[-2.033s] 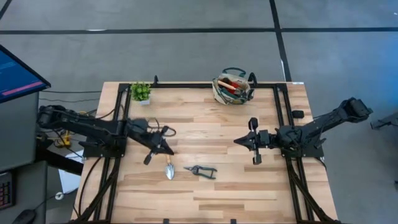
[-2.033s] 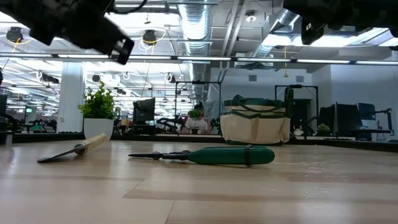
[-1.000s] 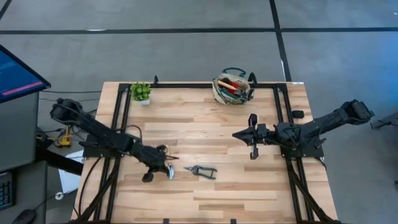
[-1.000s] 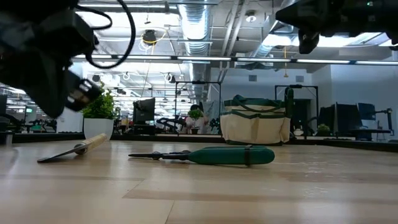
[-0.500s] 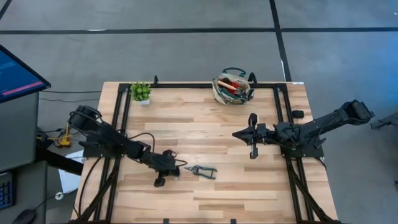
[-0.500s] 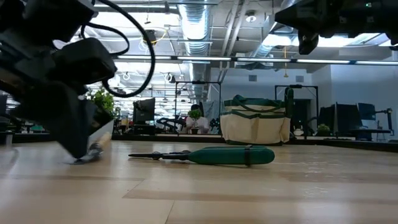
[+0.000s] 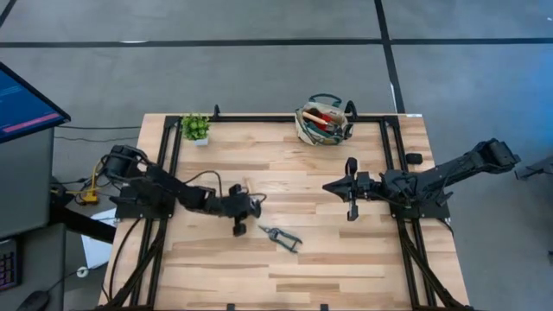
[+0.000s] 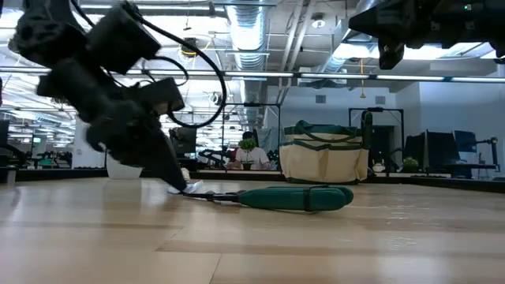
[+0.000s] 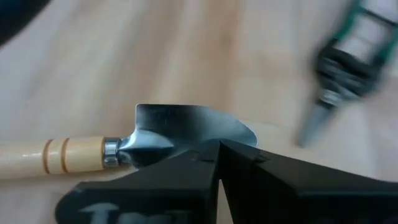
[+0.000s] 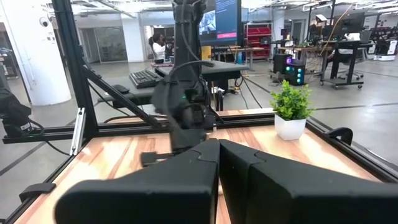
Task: Pick & Place Garden tools in Gardening bag
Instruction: Put the brown trowel into the gardening bag
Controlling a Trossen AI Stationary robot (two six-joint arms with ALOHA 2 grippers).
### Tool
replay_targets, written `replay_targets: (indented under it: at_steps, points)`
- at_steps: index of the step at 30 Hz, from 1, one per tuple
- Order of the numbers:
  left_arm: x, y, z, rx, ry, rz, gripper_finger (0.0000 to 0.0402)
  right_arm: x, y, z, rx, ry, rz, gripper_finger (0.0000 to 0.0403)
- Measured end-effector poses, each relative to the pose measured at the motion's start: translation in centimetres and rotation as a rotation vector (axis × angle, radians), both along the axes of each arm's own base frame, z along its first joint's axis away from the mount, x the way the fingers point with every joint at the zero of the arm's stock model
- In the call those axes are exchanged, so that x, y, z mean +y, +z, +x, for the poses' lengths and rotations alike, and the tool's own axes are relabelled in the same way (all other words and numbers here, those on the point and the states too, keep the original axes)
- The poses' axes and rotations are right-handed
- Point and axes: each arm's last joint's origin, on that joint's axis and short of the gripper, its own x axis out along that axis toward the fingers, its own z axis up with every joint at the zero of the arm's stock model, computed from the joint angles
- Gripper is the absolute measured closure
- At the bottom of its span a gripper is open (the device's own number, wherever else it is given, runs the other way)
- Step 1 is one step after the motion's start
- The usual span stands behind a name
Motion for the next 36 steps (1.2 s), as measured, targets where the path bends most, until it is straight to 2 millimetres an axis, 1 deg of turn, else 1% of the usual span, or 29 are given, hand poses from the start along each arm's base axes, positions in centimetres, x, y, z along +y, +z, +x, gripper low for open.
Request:
replay_targets:
  at_steps: [7,12,15,19,22,24,26,30,33,36]
  points:
    - [3.3,0.6,0.9,-0.068,0.063,0.057,0.0399,0.0,-0.1,0.0,0.006,0.0,-0.002,0.0403]
    - [5.0,1.2,1.5,-0.145,0.078,0.053,0.0399,0.0,-0.1,0.0,0.015,-0.004,-0.004,0.0403]
    - [5.5,1.6,1.6,-0.177,0.082,0.071,0.0399,0.0,-0.1,0.0,0.015,-0.004,-0.004,0.0403]
    - [5.2,2.9,1.5,-0.209,0.004,0.146,0.0399,0.0,-0.2,0.0,0.023,-0.004,-0.005,0.0403]
    - [4.6,4.2,1.0,-0.207,-0.175,0.242,0.0399,0.0,-0.4,0.0,0.036,-0.004,-0.002,0.0403]
    - [3.9,4.6,0.5,-0.165,-0.281,0.307,0.0399,0.0,-0.4,0.0,0.041,-0.004,0.009,0.0403]
    - [3.4,4.6,-0.1,-0.105,-0.334,0.346,0.0399,0.0,-0.5,0.0,0.046,-0.004,0.021,0.0403]
    - [2.3,3.5,-1.1,0.048,-0.378,0.394,0.0399,0.0,-0.5,0.0,0.048,-0.004,0.024,0.0403]
    - [1.6,3.2,-1.5,0.104,-0.388,0.499,0.0393,0.0,-0.5,0.0,0.048,-0.004,0.024,0.0403]
    - [1.0,3.2,-1.6,0.123,-0.383,0.612,0.0375,0.0,-0.5,0.0,0.048,-0.004,0.024,0.0403]
